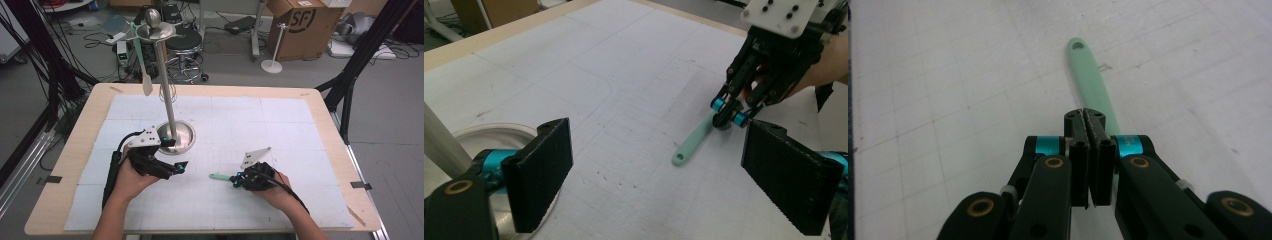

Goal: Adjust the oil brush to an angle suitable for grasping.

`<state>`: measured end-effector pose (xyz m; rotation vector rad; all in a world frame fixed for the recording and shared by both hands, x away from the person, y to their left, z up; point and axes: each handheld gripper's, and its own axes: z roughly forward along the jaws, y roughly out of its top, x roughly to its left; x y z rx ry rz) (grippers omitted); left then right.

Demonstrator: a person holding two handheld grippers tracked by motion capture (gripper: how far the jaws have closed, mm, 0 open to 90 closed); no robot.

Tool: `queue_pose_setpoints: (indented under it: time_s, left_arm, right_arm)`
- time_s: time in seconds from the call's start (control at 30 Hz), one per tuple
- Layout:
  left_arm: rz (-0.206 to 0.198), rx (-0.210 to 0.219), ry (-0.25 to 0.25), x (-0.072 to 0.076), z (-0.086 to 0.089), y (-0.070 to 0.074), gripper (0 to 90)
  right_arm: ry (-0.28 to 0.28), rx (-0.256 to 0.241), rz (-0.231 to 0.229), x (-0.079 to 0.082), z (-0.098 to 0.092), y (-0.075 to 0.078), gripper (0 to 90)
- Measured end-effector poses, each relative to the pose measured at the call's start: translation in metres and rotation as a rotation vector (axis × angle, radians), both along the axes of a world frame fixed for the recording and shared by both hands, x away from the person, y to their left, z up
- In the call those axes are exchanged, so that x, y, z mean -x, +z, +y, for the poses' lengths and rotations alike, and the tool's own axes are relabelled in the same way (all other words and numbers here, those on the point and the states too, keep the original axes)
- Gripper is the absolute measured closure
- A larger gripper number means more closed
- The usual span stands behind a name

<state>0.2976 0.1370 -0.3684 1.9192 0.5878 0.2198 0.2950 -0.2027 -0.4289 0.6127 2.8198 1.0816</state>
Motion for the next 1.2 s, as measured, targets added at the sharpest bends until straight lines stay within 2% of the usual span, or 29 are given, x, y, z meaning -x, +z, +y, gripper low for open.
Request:
queue_pose_setpoints:
  time_s: [0.1, 0.23, 0.43, 0.53, 0.6, 0.8, 0.9, 1.03, 1.2]
  left_arm:
    - [0.0, -0.001, 0.002, 0.0, 0.0, 0.0, 13.8]
    - [0.001, -0.001, -0.001, 0.0, 0.0, 0.0, 13.8]
    - [0.001, -0.002, 0.001, 0.0, 0.0, 0.0, 13.8]
    - [0.001, -0.001, 0.003, 0.0, 0.001, 0.0, 13.8]
    - [0.002, 0.001, 0.005, -0.001, 0.001, -0.001, 13.8]
    - [-0.003, 0.01, 0.007, -0.001, 0.003, 0.0, 13.8]
    - [0.0, 0.014, 0.011, -0.002, 0.005, 0.0, 13.8]
    - [0.001, 0.004, 0.007, -0.002, 0.003, -0.001, 13.8]
    - [0.0, 0.013, 0.012, -0.003, 0.005, 0.0, 13.8]
  right_arm:
    - [-0.003, 0.041, -0.008, -0.002, 0.01, -0.006, 89.5]
    - [-0.046, 0.011, -0.003, -0.011, 0.008, -0.007, 89.7]
    - [-0.09, 0.002, -0.007, -0.018, 0.004, -0.008, 89.1]
    - [-0.084, -0.009, -0.003, -0.017, 0.003, -0.006, 80.2]
    - [-0.08, -0.022, -0.011, -0.015, 0.001, -0.003, 77.6]
    - [-0.103, -0.077, -0.019, -0.013, -0.01, 0.007, 61.7]
    - [-0.111, -0.08, -0.026, -0.013, -0.015, 0.01, 55.4]
    - [-0.124, -0.091, -0.039, -0.012, -0.02, 0.012, 49.1]
    - [-0.135, -0.105, -0.051, -0.012, -0.027, 0.016, 46.0]
